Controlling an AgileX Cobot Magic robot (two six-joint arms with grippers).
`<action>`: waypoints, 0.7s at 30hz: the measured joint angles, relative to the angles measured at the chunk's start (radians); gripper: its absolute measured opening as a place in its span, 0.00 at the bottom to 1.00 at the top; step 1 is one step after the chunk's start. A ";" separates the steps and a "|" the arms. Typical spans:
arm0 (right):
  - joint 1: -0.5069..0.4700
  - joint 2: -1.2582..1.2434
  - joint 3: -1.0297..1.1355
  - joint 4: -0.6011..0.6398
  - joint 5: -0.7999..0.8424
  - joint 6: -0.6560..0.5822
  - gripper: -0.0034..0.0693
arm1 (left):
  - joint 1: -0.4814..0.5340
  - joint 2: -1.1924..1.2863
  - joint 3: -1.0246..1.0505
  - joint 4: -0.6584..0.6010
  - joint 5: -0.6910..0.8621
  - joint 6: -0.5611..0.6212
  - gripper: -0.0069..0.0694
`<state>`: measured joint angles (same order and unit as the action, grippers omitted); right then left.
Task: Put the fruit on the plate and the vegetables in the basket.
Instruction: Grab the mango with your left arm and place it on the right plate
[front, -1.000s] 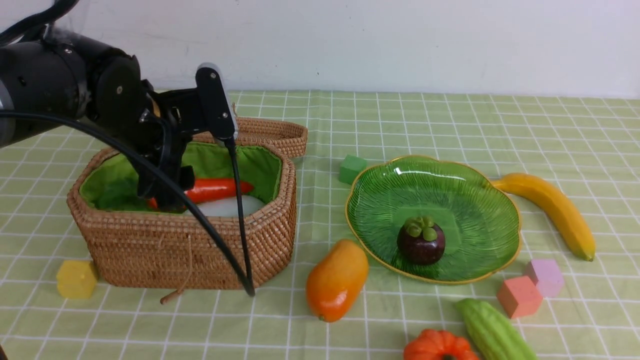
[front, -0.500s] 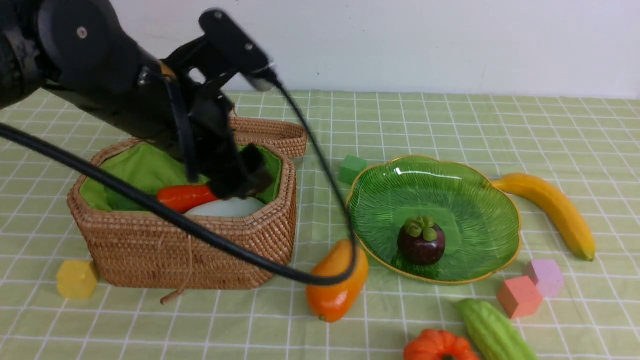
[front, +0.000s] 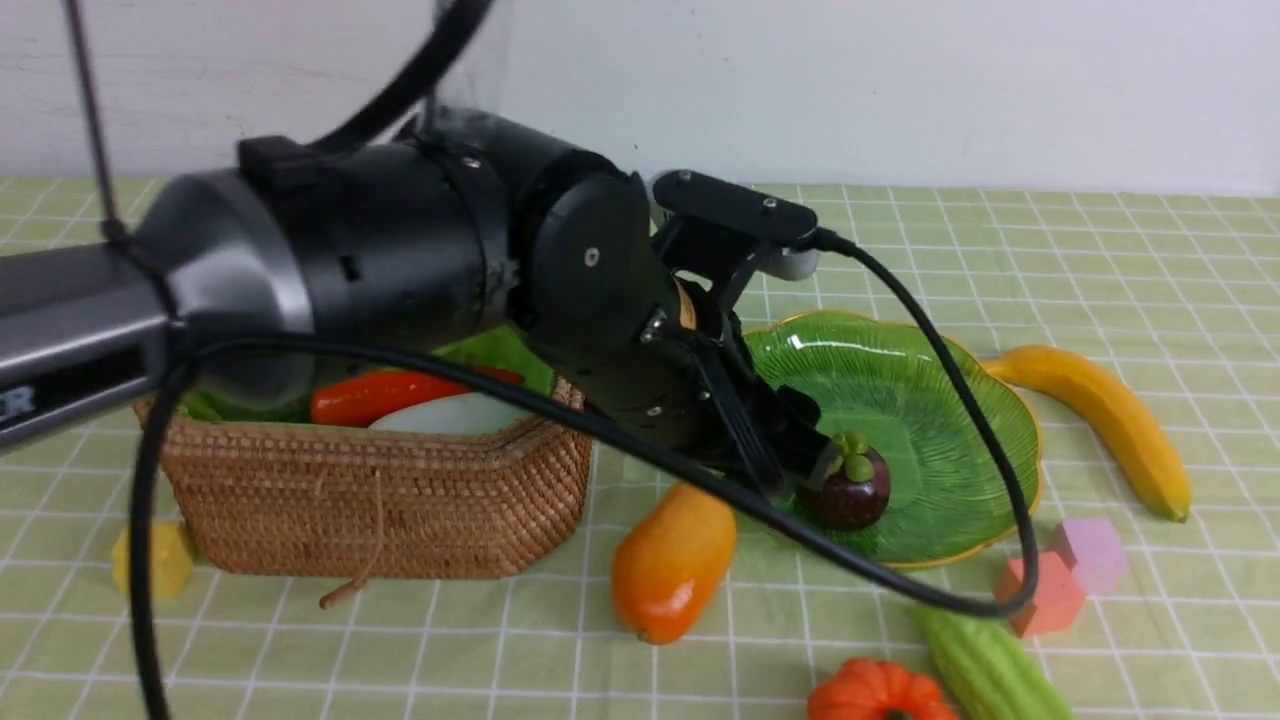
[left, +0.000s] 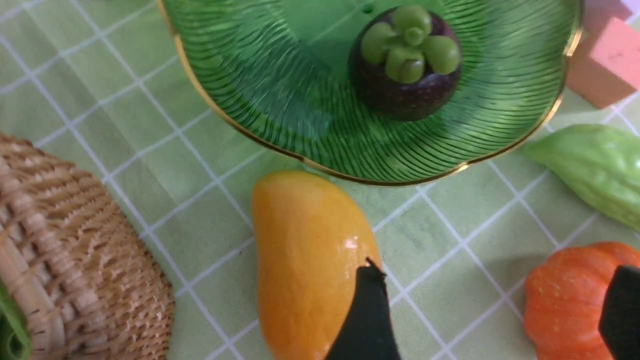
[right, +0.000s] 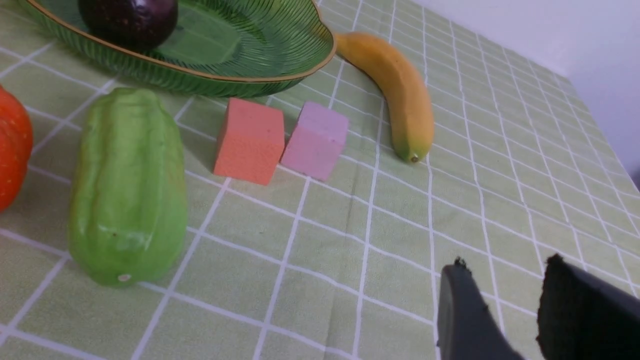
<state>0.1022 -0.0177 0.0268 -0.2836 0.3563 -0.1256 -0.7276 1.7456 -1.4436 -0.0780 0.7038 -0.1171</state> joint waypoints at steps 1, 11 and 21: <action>0.000 0.000 0.000 0.000 0.000 0.000 0.38 | 0.003 0.019 -0.013 0.002 0.012 -0.020 0.83; 0.000 0.000 0.000 0.000 0.000 0.000 0.38 | 0.004 0.153 -0.086 0.061 0.071 -0.049 0.91; 0.000 0.000 0.000 0.000 0.000 0.000 0.38 | 0.004 0.248 -0.091 0.174 0.060 -0.086 0.93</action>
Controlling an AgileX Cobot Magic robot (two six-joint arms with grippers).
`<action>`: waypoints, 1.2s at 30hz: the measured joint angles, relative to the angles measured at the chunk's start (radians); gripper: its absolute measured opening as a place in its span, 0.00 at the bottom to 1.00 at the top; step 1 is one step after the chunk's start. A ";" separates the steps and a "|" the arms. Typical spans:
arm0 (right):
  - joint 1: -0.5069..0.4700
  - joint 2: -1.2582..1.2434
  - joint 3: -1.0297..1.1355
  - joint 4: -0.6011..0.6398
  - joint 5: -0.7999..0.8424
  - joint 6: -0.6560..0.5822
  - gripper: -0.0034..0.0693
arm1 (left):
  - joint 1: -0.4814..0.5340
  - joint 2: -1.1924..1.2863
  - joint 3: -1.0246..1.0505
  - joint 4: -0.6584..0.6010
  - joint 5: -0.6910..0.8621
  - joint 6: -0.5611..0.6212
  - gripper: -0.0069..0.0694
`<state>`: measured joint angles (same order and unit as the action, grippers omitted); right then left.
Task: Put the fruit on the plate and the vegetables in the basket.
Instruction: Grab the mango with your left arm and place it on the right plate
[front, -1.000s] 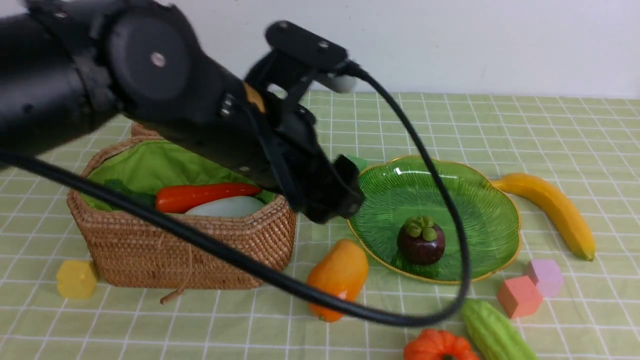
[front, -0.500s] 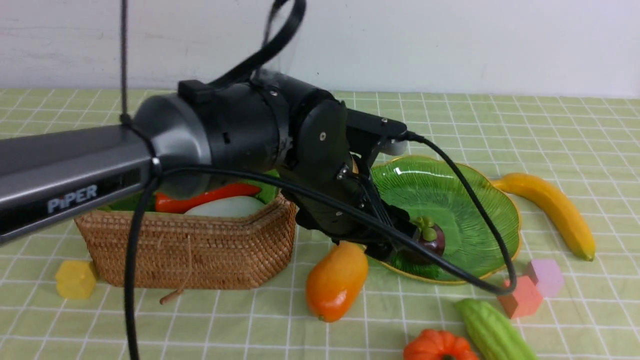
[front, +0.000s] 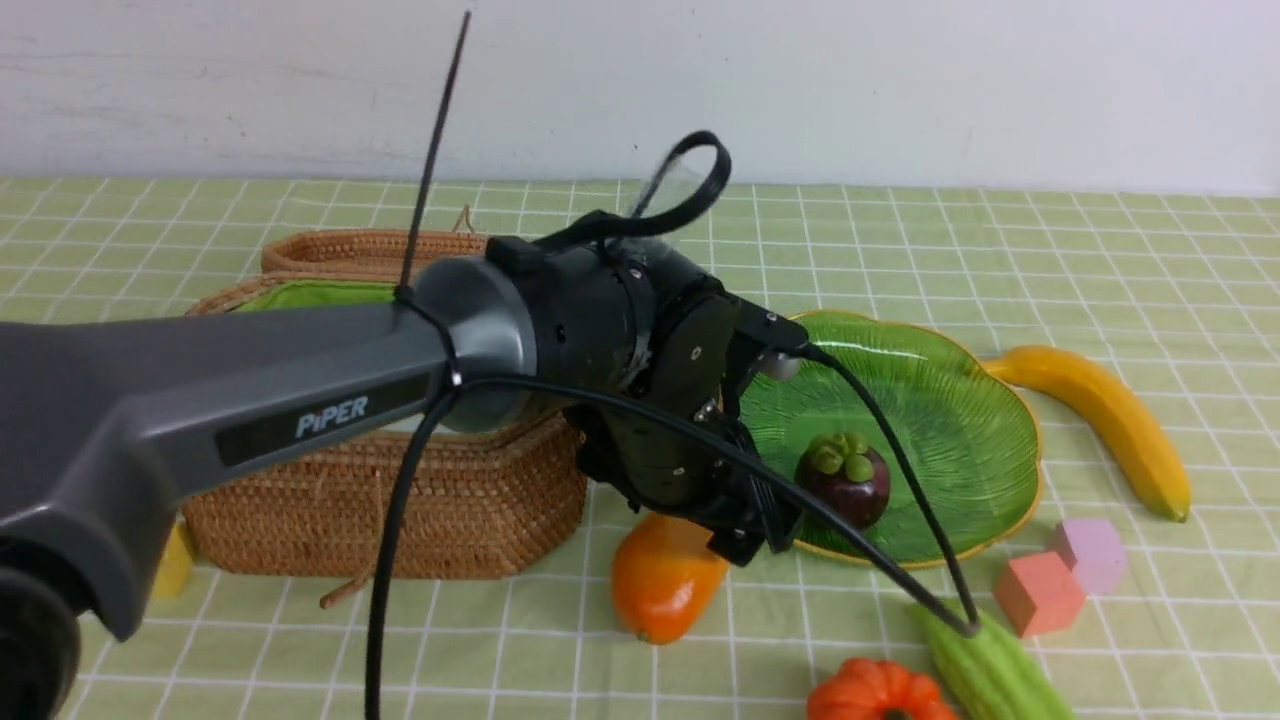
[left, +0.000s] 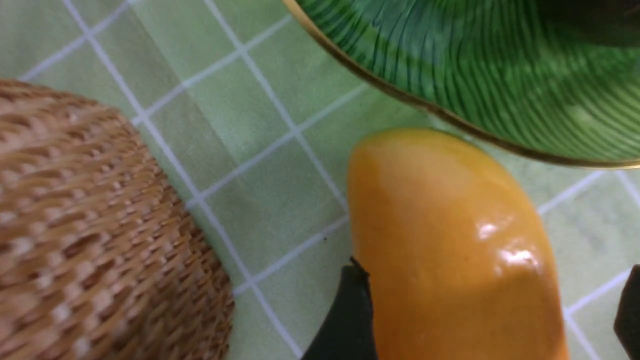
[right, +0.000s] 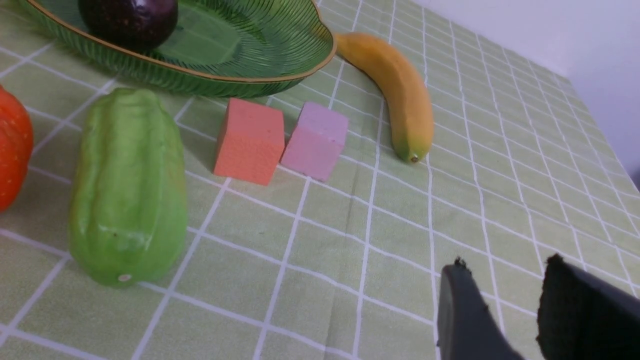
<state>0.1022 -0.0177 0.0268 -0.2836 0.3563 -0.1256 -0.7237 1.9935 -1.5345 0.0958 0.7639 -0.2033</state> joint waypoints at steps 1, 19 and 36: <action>0.000 0.000 0.000 0.000 0.000 0.000 0.38 | 0.000 0.007 0.000 -0.001 0.000 -0.001 0.93; 0.000 0.000 0.000 0.000 0.000 0.000 0.38 | 0.000 0.060 -0.081 -0.011 0.117 0.047 0.85; 0.000 0.000 0.000 0.000 0.000 0.000 0.38 | 0.007 0.147 -0.421 -0.057 -0.206 0.203 0.85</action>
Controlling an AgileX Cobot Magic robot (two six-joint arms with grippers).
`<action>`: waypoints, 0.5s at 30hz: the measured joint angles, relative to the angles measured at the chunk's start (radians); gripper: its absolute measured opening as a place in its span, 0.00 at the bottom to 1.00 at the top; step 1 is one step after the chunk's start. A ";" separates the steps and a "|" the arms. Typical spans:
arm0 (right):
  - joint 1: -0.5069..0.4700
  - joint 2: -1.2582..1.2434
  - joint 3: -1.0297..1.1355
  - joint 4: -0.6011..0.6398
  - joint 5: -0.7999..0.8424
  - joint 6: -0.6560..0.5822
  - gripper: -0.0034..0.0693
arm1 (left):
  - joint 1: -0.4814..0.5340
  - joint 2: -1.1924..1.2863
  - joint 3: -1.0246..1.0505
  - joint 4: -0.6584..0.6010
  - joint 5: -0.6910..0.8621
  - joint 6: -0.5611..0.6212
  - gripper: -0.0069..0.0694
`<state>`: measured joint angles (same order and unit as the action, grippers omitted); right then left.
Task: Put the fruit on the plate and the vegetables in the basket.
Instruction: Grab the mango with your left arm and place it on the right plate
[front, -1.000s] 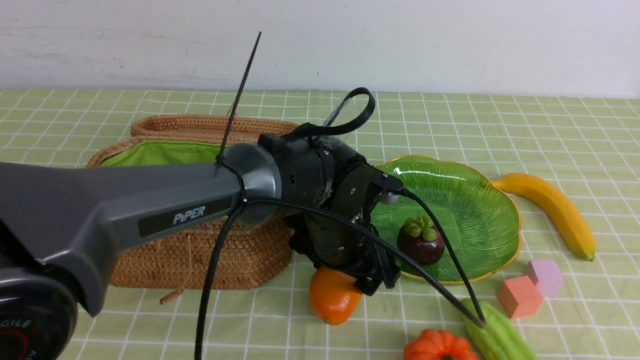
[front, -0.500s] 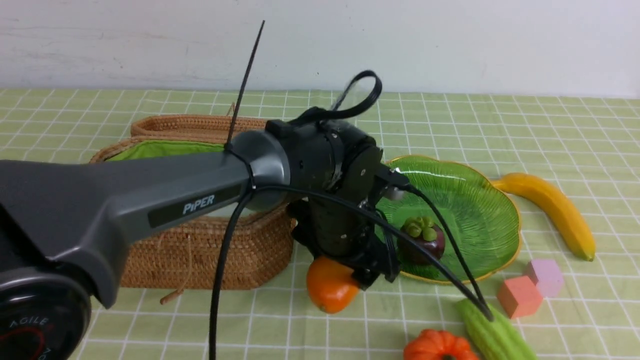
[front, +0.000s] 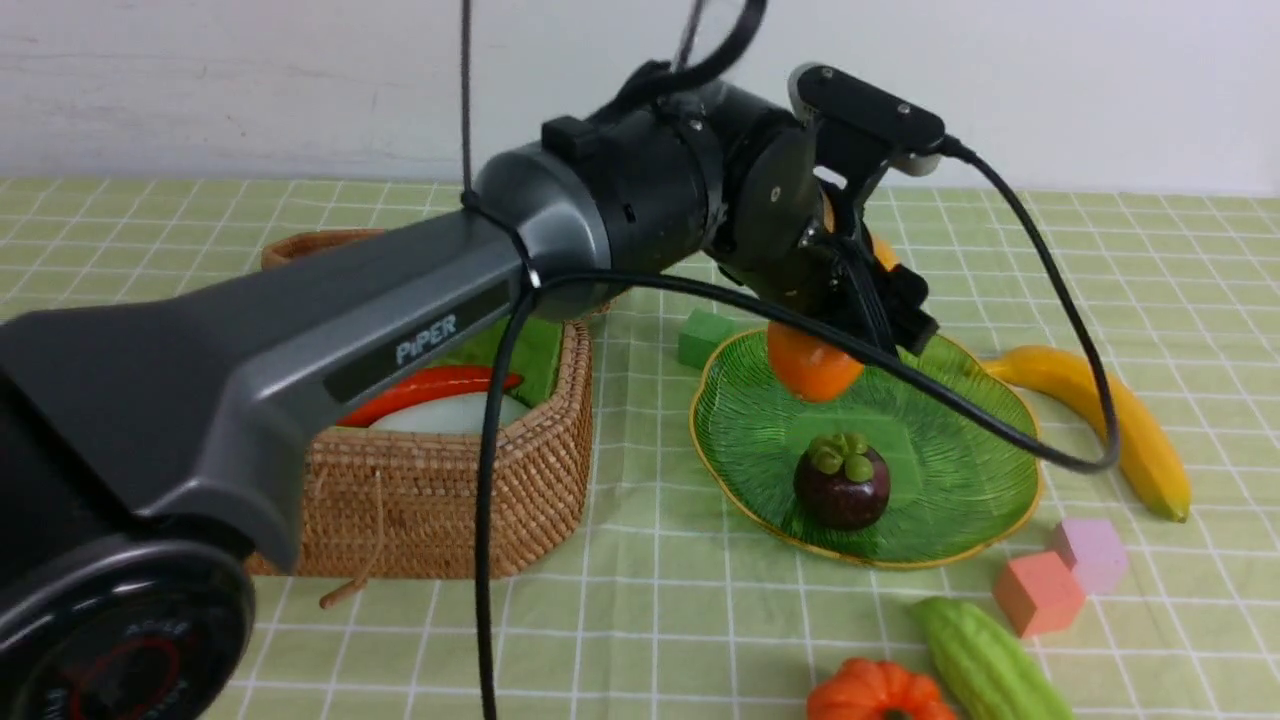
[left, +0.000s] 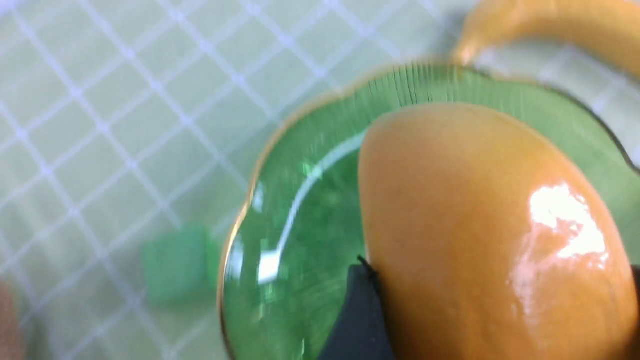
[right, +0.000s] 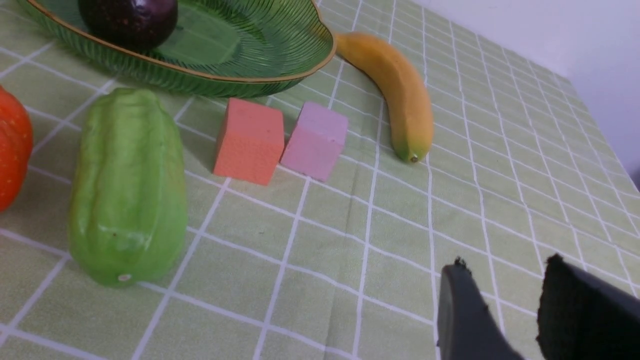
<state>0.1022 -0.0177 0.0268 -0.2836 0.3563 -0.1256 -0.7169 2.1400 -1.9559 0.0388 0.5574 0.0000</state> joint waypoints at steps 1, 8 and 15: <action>0.000 0.000 0.000 0.000 0.000 0.000 0.38 | 0.003 0.024 0.000 0.001 -0.033 0.000 0.85; 0.000 0.000 0.000 0.000 0.000 0.000 0.38 | 0.015 0.130 0.003 0.035 -0.146 -0.035 0.85; 0.000 0.000 0.000 0.000 0.000 0.000 0.38 | 0.014 0.143 0.003 0.045 -0.231 -0.118 0.85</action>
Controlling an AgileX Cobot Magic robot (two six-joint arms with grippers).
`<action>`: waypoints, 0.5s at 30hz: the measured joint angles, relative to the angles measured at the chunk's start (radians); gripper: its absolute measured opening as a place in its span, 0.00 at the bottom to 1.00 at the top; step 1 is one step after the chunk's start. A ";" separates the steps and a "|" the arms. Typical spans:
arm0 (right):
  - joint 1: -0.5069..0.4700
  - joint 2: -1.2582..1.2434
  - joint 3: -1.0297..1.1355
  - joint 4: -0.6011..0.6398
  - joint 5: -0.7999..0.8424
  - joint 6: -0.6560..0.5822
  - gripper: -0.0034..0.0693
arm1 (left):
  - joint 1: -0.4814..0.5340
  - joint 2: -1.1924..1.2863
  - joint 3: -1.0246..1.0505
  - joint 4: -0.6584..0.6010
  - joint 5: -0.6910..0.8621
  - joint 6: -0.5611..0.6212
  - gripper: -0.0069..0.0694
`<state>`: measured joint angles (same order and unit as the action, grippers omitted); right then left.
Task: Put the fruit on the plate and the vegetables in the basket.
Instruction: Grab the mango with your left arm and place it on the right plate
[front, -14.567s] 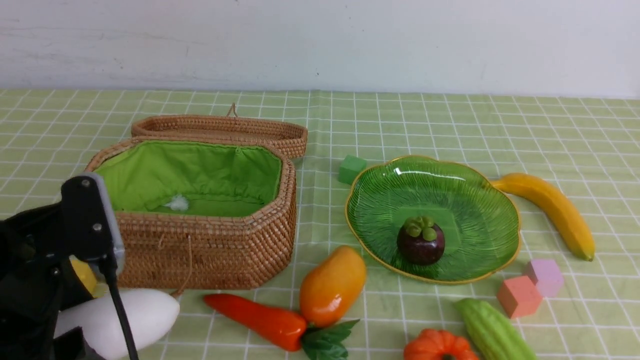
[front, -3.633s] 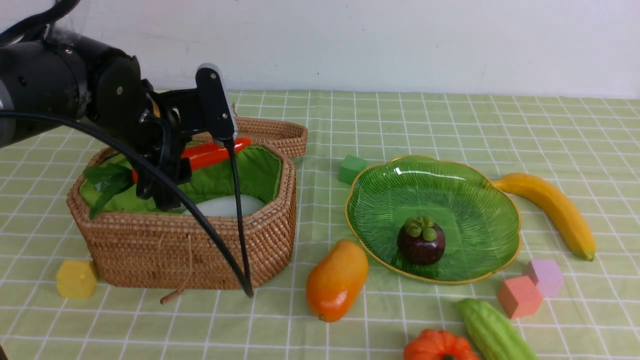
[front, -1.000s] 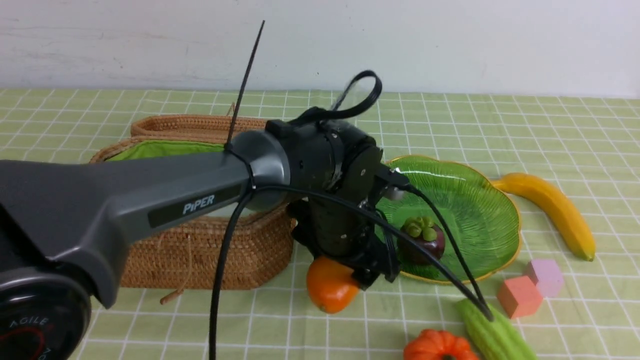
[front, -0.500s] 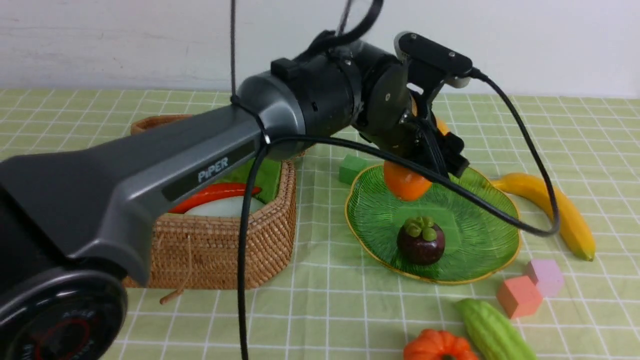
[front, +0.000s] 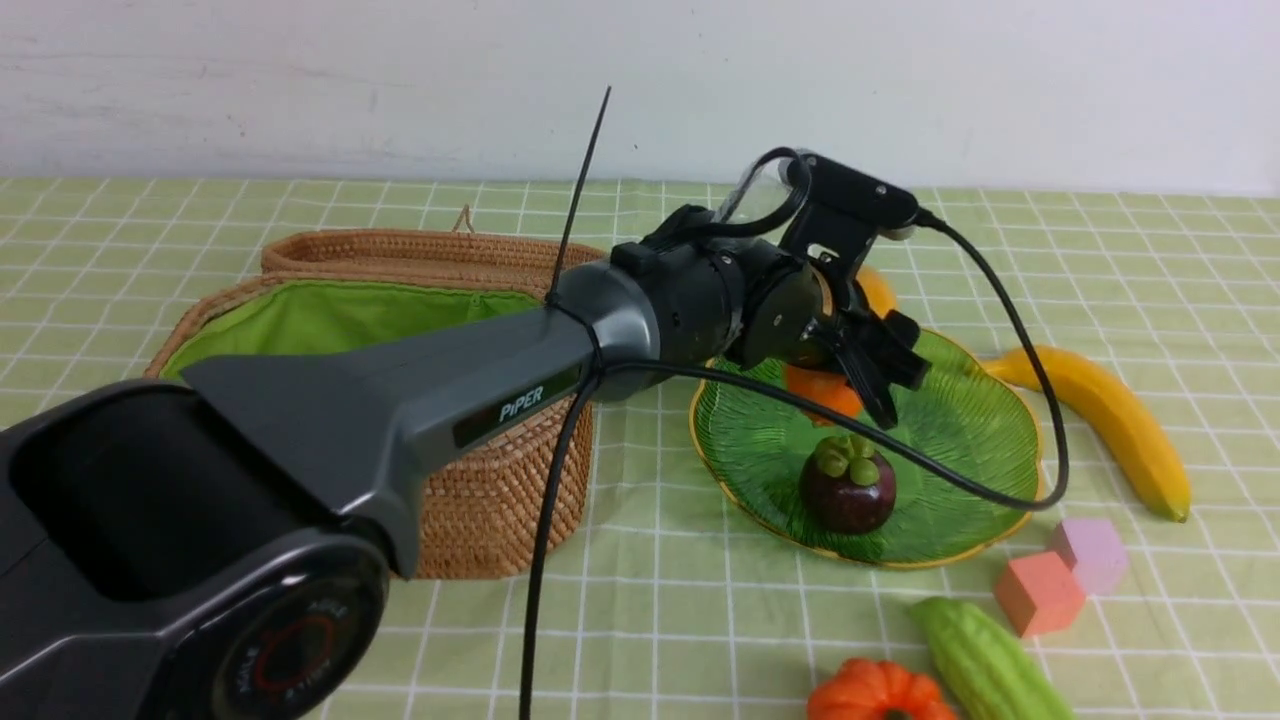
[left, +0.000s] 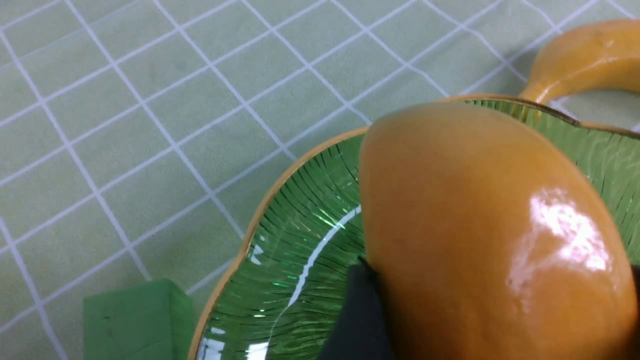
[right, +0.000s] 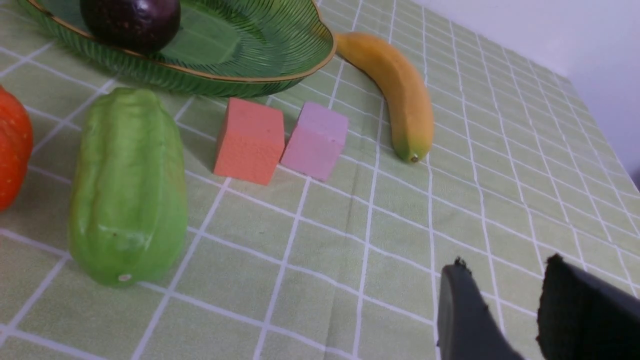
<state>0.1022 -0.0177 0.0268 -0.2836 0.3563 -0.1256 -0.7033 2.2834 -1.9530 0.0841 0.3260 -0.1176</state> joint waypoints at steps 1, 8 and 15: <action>0.000 0.000 0.000 0.000 0.000 0.000 0.38 | 0.000 0.000 0.000 0.001 0.000 -0.002 0.85; 0.000 0.000 0.000 0.000 0.000 0.000 0.38 | 0.000 0.004 0.000 0.019 0.041 -0.009 0.92; 0.000 0.000 0.000 0.000 0.000 0.000 0.38 | 0.000 0.004 0.000 0.030 0.090 -0.009 0.96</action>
<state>0.1022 -0.0177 0.0268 -0.2836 0.3563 -0.1256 -0.7033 2.2870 -1.9530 0.1140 0.4159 -0.1270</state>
